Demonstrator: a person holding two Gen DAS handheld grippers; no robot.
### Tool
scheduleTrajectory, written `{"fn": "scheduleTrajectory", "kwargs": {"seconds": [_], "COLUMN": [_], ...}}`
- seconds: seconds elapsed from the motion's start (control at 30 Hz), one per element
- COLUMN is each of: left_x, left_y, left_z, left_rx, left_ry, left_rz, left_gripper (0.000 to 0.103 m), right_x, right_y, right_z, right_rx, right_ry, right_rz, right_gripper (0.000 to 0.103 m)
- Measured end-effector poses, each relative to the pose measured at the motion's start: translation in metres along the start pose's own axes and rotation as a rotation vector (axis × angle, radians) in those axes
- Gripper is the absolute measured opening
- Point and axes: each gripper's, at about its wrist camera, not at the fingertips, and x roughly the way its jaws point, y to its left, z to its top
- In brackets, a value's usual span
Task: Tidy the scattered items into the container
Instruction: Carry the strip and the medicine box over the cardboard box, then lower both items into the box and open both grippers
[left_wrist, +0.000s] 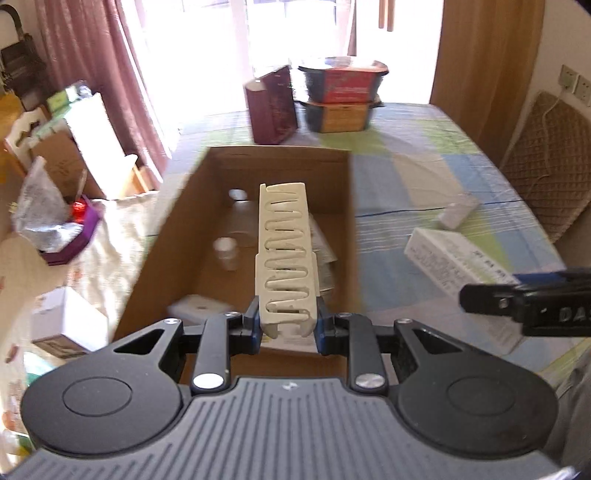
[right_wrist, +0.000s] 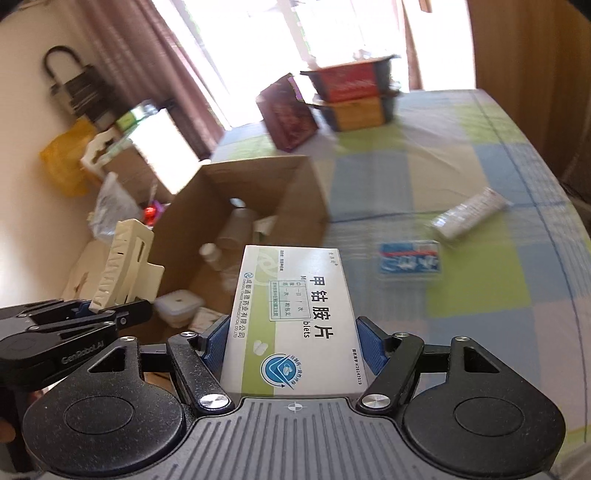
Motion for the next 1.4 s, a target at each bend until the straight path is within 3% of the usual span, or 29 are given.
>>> {"fn": "scheduleTrajectory", "kwargs": {"seconds": [0.1,0.3,0.7,1.4], "left_x": [-0.002,0.031,0.048,0.106], "left_y": [0.016,0.041,0.062,0.097], "left_z": [0.002,0.019,0.015,0.015], "left_rx": [-0.001,0.003,-0.016,0.125], "left_ry": [0.01,0.021,0.054,0.248], "left_rz": [0.003,0.014,-0.025,-0.106], "left_gripper": [0.022,0.022,0.022,0.022], "right_x": [0.006,0.017,0.037,0.108], "right_y": [0.016,0.038,0.069,0.104], "right_z": [0.002,0.005,0.005,-0.015], "right_rx": [-0.035,-0.084,-0.157,-0.364], "right_ry": [-0.005,-0.012,0.003,0.097], "right_rz": [0.011,0.026,0.04,0.058], "right_gripper": [0.073,0.073,0.073,0.073]}}
